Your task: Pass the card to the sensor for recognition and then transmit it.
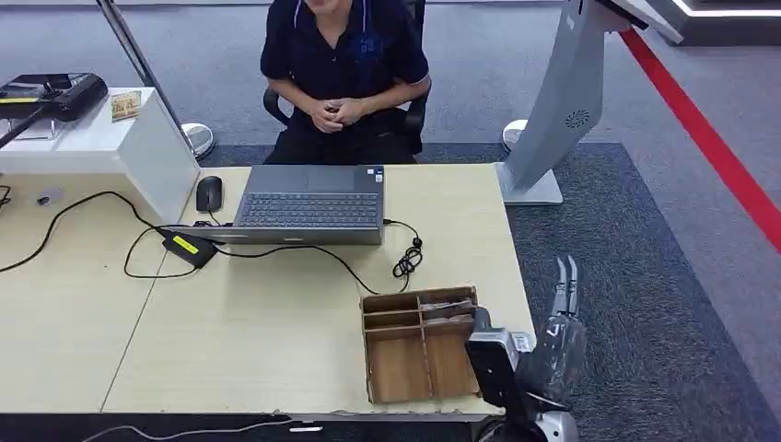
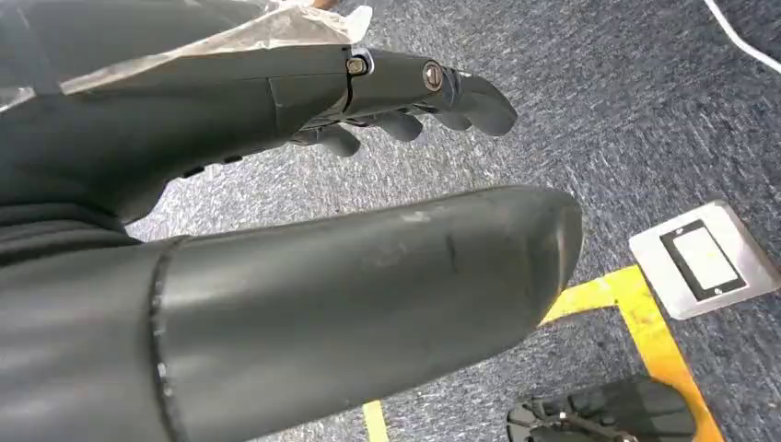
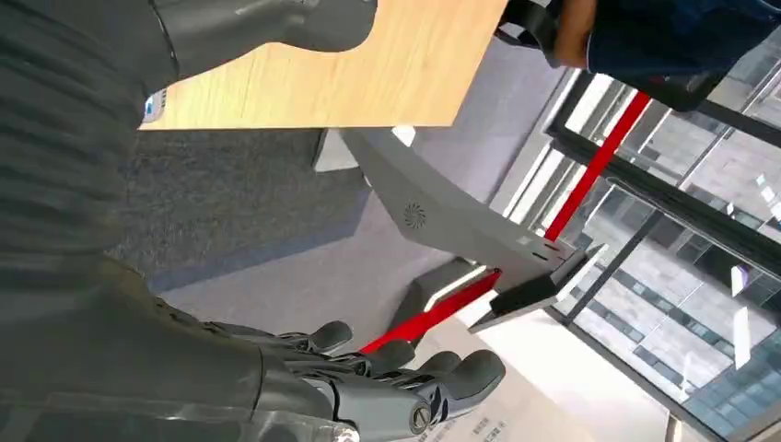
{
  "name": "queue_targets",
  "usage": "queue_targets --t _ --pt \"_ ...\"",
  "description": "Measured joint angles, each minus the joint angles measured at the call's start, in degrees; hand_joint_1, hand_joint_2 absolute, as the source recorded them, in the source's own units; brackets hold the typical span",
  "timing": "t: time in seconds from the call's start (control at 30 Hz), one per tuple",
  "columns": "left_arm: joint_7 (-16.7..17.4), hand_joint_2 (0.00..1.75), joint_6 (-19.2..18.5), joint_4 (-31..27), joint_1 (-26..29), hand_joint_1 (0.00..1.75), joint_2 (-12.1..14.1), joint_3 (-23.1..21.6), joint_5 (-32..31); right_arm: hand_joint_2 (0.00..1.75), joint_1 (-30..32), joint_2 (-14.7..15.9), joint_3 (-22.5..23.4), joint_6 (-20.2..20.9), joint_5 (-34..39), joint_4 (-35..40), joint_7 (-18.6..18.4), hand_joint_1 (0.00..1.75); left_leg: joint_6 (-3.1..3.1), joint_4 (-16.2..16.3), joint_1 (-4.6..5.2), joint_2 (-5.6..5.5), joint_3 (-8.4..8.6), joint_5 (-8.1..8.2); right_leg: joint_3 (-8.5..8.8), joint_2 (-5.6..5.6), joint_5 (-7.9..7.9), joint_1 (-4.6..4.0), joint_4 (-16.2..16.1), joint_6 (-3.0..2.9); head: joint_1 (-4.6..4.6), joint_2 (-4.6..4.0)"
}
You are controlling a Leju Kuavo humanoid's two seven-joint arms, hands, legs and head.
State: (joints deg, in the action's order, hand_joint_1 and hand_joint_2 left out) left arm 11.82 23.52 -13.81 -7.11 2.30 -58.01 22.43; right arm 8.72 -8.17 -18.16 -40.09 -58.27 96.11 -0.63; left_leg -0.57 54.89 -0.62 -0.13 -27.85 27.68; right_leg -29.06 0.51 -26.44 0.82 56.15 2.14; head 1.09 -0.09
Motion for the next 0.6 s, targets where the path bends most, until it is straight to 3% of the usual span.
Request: queue_targets --t 0.4,0.6 --pt "-0.09 0.0 0.15 0.0 0.0 0.0 0.02 0.0 0.02 1.75 -0.02 1.05 -1.11 0.0 -2.91 0.0 -2.08 0.0 0.0 0.0 0.0 0.0 0.0 0.0 0.0 0.0 0.0 0.0 0.0 0.0 0.0 0.0" --pt "-0.7 0.0 0.15 0.0 0.0 0.0 0.02 0.0 -0.26 1.75 -0.11 2.66 -3.06 0.0 -10.6 0.0 -6.53 0.0 0.0 0.0 0.0 0.0 -0.01 0.0 0.01 0.0 0.0 0.0 0.0 0.0 -0.02 0.0"
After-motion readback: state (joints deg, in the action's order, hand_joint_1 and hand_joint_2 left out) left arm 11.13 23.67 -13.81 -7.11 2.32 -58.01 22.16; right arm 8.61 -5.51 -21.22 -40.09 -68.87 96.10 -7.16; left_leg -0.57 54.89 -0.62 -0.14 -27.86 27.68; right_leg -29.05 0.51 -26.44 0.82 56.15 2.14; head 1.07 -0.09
